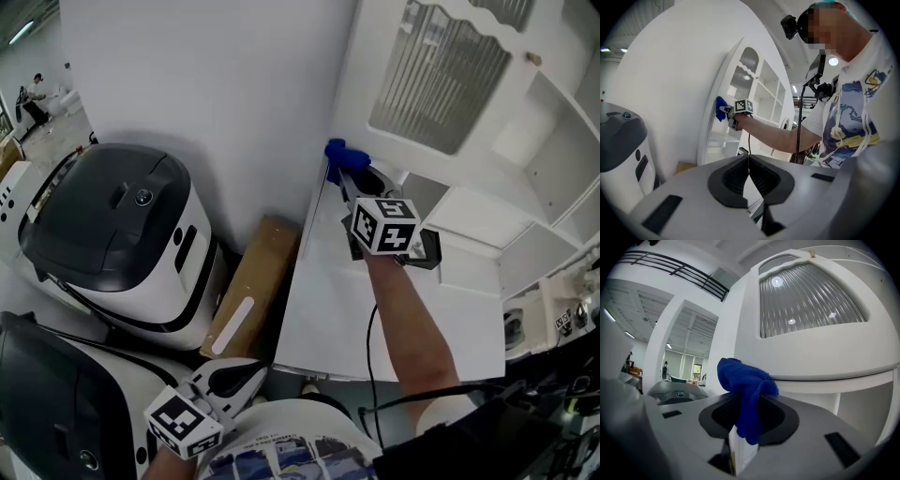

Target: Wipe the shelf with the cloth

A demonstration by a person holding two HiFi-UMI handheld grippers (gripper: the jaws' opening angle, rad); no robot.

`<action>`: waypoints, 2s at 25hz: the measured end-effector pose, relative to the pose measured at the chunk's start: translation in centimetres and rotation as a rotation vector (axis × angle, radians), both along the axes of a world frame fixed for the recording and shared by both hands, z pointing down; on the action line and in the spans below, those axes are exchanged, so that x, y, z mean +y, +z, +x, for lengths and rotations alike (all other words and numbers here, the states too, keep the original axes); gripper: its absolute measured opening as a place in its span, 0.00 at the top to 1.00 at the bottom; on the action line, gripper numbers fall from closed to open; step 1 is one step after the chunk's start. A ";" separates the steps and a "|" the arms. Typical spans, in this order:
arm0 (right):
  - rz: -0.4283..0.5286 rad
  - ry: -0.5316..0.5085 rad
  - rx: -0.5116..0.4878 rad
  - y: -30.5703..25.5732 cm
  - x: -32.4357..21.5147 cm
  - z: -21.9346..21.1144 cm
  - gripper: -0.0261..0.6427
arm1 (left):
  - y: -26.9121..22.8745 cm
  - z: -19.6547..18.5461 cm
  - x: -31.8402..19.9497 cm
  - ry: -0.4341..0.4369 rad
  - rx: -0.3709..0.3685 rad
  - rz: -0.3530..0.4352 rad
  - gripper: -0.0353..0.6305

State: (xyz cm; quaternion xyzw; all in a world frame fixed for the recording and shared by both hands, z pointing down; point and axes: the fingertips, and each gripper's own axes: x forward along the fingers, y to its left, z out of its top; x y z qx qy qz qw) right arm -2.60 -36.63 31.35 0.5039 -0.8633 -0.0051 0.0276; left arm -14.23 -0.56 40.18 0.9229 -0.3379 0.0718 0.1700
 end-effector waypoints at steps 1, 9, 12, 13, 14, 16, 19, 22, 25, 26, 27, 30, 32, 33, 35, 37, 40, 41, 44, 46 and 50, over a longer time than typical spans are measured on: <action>-0.004 0.002 -0.004 0.0 0.2 0.1 0.78 | 0.0 -0.1 0.3 0.006 0.002 0.000 0.93; -0.133 0.095 -0.008 6.6 1.9 3.6 0.78 | 0.9 -1.3 1.8 0.045 0.014 -0.007 0.93; -0.195 0.137 0.021 9.6 1.0 5.7 0.78 | 1.2 -0.7 1.2 0.052 0.014 -0.007 0.93; -0.213 0.149 0.038 10.4 0.4 6.4 0.78 | 1.0 -0.3 0.9 0.053 0.016 -0.004 0.93; -0.229 0.156 0.059 11.0 -0.2 7.0 0.78 | 0.8 0.1 0.5 0.054 0.017 0.001 0.93; -0.248 0.156 0.106 11.6 -1.8 7.6 0.78 | 0.2 1.2 -0.4 0.060 0.013 0.015 0.93; -0.256 0.154 0.157 12.0 -4.3 8.2 0.78 | -0.7 2.4 -1.9 0.066 -0.004 0.030 0.93; -0.269 0.140 0.203 12.7 -7.2 7.9 0.78 | -1.4 3.2 -3.4 0.053 -0.016 0.037 0.93; -0.280 0.119 0.246 13.7 -9.6 7.1 0.78 | -1.6 3.7 -4.5 0.040 -0.032 0.035 0.93; -0.283 0.111 0.255 13.9 -10.4 6.8 0.78 | -1.6 3.8 -4.8 0.036 -0.034 0.031 0.93; -0.285 0.101 0.263 14.0 -11.1 6.3 0.78 | -1.5 3.9 -5.1 0.032 -0.038 0.028 0.93; -0.294 0.064 0.292 14.5 -12.9 4.5 0.78 | -1.2 3.8 -5.9 0.012 -0.060 0.016 0.93; -0.316 0.073 0.317 15.3 -13.9 4.2 0.78 | -1.2 3.6 -6.4 -0.003 -0.065 0.008 0.93; -0.329 0.079 0.330 15.6 -14.3 4.1 0.78 | -1.2 3.5 -6.6 -0.011 -0.065 0.004 0.93; -0.349 0.080 0.351 16.3 -15.1 4.0 0.78 | -1.1 3.2 -6.9 -0.027 -0.064 -0.005 0.93; -0.367 0.081 0.365 16.9 -15.6 4.2 0.78 | -0.9 3.0 -7.3 -0.035 -0.063 -0.013 0.93; -0.391 0.090 0.383 17.8 -15.9 5.1 0.78 | -0.5 2.9 -7.6 -0.034 -0.063 -0.020 0.93; -0.397 0.097 0.388 18.0 -16.0 5.5 0.78 | -0.5 3.0 -7.7 -0.032 -0.062 -0.021 0.93; -0.413 0.143 0.402 18.1 -16.3 7.6 0.78 | -0.5 3.1 -8.1 -0.027 -0.058 -0.020 0.93; -0.429 0.189 0.410 18.2 -16.2 9.4 0.78 | -0.4 3.0 -8.2 -0.023 -0.053 -0.022 0.93; -0.450 0.265 0.409 19.0 -16.6 12.9 0.78 | -0.3 3.2 -8.4 -0.010 -0.044 -0.023 0.93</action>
